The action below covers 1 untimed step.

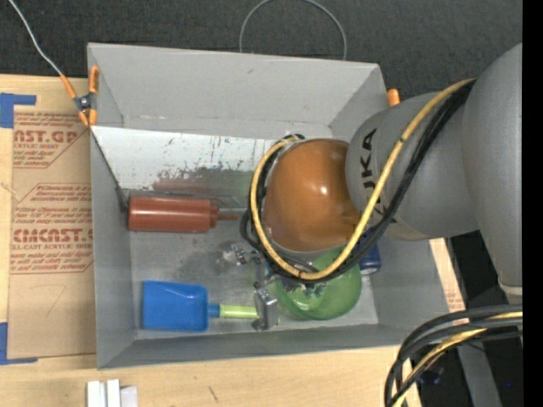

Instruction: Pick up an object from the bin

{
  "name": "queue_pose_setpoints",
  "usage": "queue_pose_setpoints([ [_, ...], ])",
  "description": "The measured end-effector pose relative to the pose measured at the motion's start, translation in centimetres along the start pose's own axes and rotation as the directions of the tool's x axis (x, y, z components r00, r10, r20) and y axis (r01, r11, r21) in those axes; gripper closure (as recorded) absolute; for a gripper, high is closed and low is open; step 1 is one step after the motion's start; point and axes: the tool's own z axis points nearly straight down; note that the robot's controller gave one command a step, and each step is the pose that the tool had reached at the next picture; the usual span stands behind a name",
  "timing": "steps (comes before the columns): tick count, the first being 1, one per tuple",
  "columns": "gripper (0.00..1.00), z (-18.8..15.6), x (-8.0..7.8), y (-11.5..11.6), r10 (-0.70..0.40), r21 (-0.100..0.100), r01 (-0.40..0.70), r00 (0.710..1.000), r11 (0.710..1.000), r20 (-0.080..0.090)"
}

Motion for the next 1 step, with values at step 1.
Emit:
queue_pose_setpoints([
  [1, 0.00, 5.47, 0.83, -1.50, -0.326, 0.002, 0.326, 0.945, 0.945, 0.006],
])
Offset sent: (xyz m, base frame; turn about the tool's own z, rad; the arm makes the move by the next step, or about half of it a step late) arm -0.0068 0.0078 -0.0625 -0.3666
